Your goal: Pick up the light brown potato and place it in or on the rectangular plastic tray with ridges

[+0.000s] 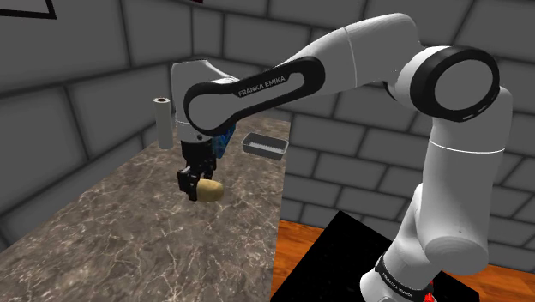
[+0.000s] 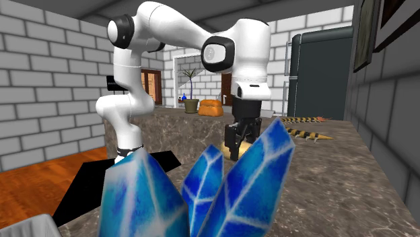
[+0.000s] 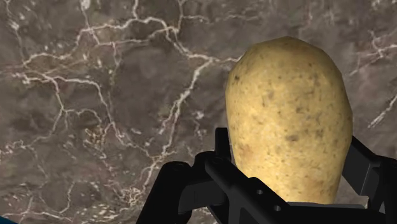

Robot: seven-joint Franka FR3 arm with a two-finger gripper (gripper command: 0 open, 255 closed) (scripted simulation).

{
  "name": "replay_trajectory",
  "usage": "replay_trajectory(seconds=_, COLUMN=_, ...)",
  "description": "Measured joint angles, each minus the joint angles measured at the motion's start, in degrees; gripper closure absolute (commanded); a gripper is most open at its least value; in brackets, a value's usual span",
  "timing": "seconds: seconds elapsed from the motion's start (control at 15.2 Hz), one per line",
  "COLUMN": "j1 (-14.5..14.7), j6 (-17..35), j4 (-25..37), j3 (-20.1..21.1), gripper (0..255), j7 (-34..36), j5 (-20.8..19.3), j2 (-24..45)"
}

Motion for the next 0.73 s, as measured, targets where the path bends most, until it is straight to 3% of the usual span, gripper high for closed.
replay_trajectory(seconds=0.73, j1=-0.1, j6=-7.3, j4=5.0, j3=0.2, gripper=255, j7=-0.1, j5=0.7, j2=-2.4)
